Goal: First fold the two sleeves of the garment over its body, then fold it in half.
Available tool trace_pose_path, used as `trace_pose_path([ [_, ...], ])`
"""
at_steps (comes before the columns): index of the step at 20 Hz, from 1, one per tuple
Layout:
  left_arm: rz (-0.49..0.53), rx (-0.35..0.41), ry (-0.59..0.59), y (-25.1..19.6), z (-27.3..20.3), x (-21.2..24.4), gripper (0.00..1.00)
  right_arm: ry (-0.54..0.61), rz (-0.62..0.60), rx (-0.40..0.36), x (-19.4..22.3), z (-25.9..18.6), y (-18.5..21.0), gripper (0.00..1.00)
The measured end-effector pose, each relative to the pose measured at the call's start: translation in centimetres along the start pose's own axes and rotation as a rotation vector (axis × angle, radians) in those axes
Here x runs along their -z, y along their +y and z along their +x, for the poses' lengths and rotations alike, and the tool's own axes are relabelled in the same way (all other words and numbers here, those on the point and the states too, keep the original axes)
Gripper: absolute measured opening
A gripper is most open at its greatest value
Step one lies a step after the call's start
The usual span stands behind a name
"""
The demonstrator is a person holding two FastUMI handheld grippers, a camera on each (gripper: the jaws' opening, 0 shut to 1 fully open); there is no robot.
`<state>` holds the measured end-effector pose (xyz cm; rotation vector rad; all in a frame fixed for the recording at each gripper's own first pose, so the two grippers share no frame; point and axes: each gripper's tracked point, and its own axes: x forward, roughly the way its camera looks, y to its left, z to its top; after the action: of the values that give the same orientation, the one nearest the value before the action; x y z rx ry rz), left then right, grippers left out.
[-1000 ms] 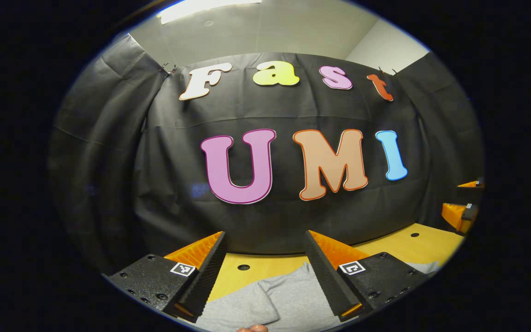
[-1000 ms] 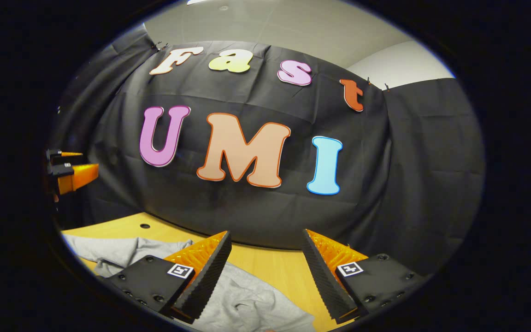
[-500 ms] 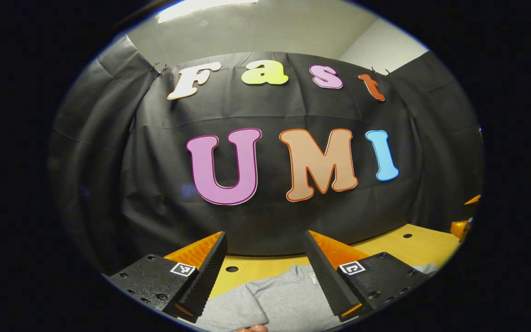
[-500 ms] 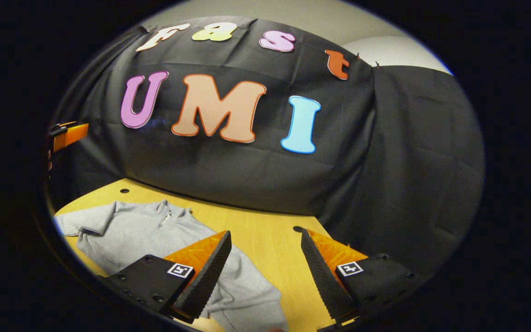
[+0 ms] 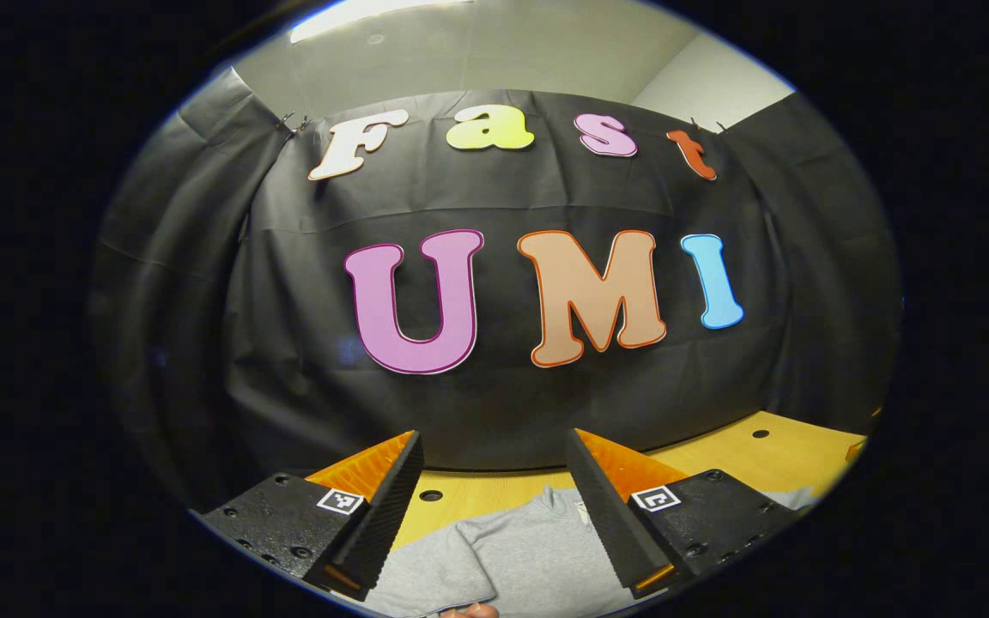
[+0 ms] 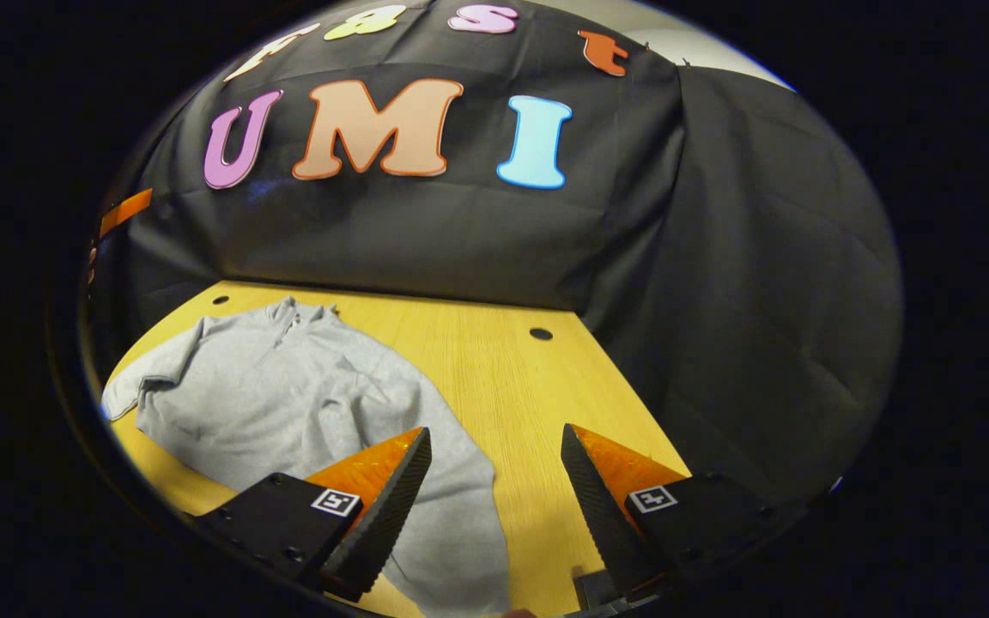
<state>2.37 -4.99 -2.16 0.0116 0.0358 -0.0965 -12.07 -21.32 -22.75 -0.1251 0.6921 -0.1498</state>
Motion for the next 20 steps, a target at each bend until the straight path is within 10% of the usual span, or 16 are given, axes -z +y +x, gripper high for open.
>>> trace_pose_path([
  [20,0.006,0.031,0.028,-1.7,0.5,1.2,0.97,0.427,0.062,-0.101,17.4,-3.8,0.2,0.98],
])
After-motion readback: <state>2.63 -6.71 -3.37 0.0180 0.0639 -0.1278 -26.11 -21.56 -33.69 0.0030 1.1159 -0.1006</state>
